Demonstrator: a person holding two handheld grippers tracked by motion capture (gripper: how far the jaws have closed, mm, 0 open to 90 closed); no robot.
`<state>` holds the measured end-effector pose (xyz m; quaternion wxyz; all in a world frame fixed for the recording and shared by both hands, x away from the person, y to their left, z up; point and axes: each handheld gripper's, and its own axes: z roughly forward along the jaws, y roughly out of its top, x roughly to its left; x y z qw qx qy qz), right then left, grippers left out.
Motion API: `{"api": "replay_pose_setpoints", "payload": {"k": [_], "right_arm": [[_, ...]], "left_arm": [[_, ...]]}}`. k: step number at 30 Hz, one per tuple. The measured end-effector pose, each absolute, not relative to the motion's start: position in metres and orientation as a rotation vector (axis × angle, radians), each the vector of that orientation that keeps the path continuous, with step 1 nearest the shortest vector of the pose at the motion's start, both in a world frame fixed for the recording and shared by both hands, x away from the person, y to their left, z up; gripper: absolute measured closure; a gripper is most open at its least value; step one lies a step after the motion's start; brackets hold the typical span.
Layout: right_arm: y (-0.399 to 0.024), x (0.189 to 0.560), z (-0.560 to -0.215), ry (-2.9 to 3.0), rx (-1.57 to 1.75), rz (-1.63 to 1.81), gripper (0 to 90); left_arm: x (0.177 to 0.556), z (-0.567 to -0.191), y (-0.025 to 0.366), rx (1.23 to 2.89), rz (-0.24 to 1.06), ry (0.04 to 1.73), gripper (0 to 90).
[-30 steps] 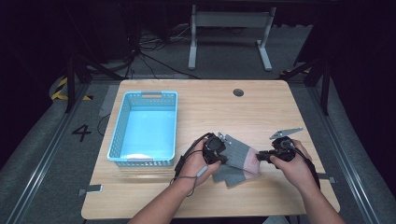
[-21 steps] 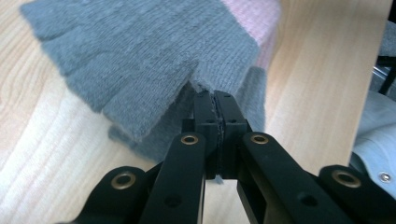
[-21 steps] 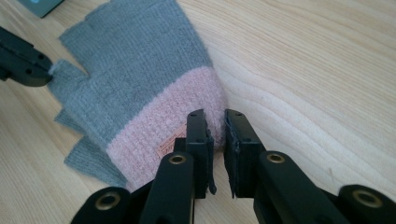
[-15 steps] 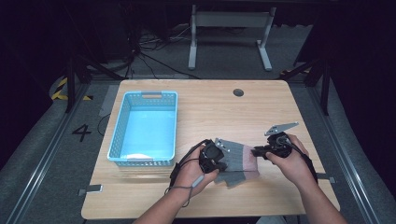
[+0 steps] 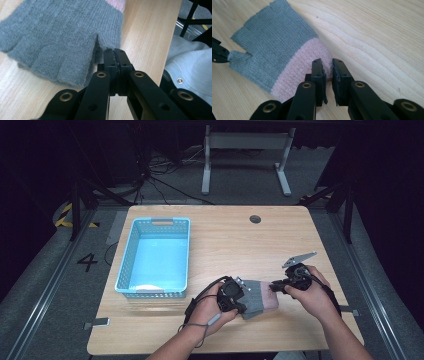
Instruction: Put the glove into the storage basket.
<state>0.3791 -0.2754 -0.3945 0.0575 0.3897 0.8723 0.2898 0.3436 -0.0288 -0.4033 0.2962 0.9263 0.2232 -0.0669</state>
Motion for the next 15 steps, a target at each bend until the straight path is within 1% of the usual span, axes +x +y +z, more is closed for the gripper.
{"api": "replay_pose_setpoints", "payload": {"k": [15], "right_arm": [[-0.273,0.381,-0.405,2.682,1.187,0.829,79.6]], "left_arm": [[0.344,-0.415,-0.039,2.537,-0.245,0.564,89.8]]}}
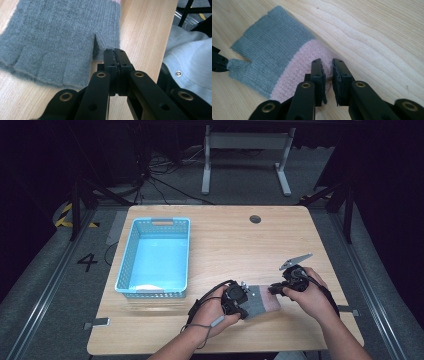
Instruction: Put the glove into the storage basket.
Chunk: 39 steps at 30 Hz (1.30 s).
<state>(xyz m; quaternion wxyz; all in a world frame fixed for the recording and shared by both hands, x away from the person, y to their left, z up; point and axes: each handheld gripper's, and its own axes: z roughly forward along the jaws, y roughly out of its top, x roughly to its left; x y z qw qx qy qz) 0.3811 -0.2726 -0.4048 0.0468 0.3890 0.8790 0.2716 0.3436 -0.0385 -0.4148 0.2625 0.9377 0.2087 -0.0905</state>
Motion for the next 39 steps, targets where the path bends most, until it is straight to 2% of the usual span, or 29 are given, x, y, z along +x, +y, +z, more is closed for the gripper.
{"api": "replay_pose_setpoints", "payload": {"k": [4,9,20,31,39], "right_arm": [[-0.271,0.381,-0.407,2.677,1.184,0.82,78.0],[-0.274,0.381,-0.405,2.62,1.181,0.866,69.0],[-0.285,0.379,-0.401,2.562,1.207,0.875,70.4],[-0.294,0.375,-0.399,2.529,1.241,0.879,70.0],[-0.305,0.374,-0.397,2.514,1.278,0.886,69.1]], "left_arm": [[0.346,-0.42,-0.037,2.54,-0.284,0.578,89.1],[0.345,-0.416,-0.036,2.511,-0.319,0.563,78.1],[0.365,-0.399,-0.005,2.349,-0.183,0.735,76.8],[0.372,-0.394,-0.005,2.339,-0.114,0.747,69.9],[0.376,-0.392,-0.012,2.362,-0.106,0.711,60.2]]}}
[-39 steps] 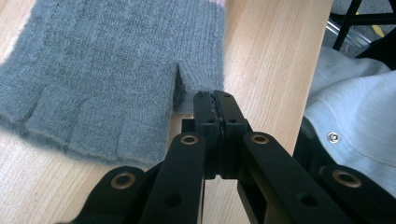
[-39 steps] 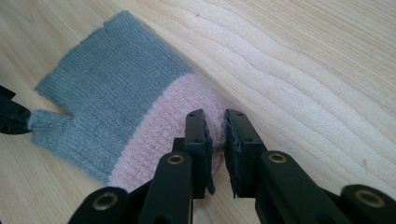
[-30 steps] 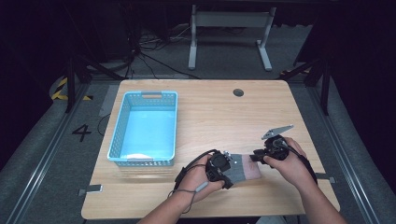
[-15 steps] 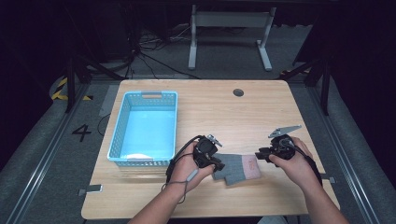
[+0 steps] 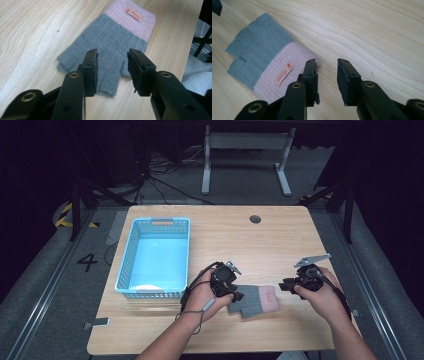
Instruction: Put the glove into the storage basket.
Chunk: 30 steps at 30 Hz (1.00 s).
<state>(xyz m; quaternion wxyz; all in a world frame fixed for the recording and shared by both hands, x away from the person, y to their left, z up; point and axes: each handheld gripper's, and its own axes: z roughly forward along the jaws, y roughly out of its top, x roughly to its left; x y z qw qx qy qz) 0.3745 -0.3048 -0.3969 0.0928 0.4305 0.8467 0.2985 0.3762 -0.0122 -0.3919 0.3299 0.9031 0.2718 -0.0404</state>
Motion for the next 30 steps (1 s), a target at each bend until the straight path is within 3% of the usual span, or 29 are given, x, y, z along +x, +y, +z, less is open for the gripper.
{"api": "replay_pose_setpoints", "payload": {"k": [8,22,30], "right_arm": [[-0.312,0.372,-0.397,2.502,1.313,0.886,67.8],[-0.322,0.366,-0.398,2.483,1.353,0.906,65.7],[-0.321,0.365,-0.398,2.476,1.352,0.923,64.1]], "left_arm": [[0.383,-0.397,-0.035,2.416,-0.09,0.619,50.7],[0.391,-0.413,-0.058,2.472,-0.111,0.535,42.3],[0.395,-0.427,-0.067,2.536,-0.054,0.527,36.9]]}}
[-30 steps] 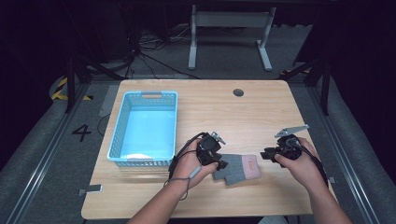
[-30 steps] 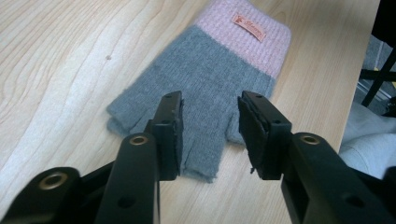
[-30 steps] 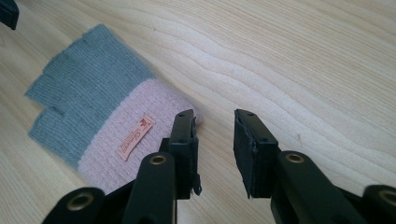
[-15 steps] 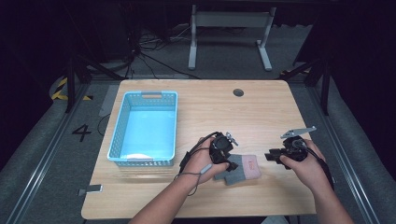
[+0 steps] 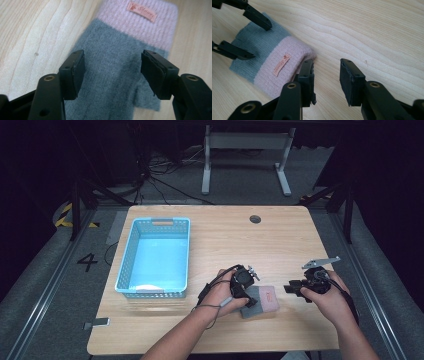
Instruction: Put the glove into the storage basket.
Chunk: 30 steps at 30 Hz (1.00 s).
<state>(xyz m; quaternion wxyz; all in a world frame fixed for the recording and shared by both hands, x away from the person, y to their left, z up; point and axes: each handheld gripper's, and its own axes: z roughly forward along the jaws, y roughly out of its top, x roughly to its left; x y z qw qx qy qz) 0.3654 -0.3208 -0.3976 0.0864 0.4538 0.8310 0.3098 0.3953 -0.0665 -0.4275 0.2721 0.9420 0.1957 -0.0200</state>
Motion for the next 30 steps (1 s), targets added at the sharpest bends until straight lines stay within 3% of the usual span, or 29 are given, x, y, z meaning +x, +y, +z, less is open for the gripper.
{"api": "replay_pose_setpoints", "payload": {"k": [8,20,24,30], "right_arm": [[-0.319,0.365,-0.398,2.485,1.348,0.93,63.4],[-0.315,0.366,-0.398,2.497,1.343,0.936,62.5],[-0.316,0.365,-0.398,2.497,1.339,0.944,62.3],[-0.316,0.364,-0.397,2.494,1.339,0.948,62.3]], "left_arm": [[0.392,-0.435,-0.073,2.579,-0.004,0.498,32.2],[0.386,-0.436,-0.081,2.638,0.062,0.499,33.6],[0.385,-0.435,-0.082,2.649,0.067,0.505,37.4],[0.384,-0.432,-0.082,2.666,0.037,0.485,60.5]]}}
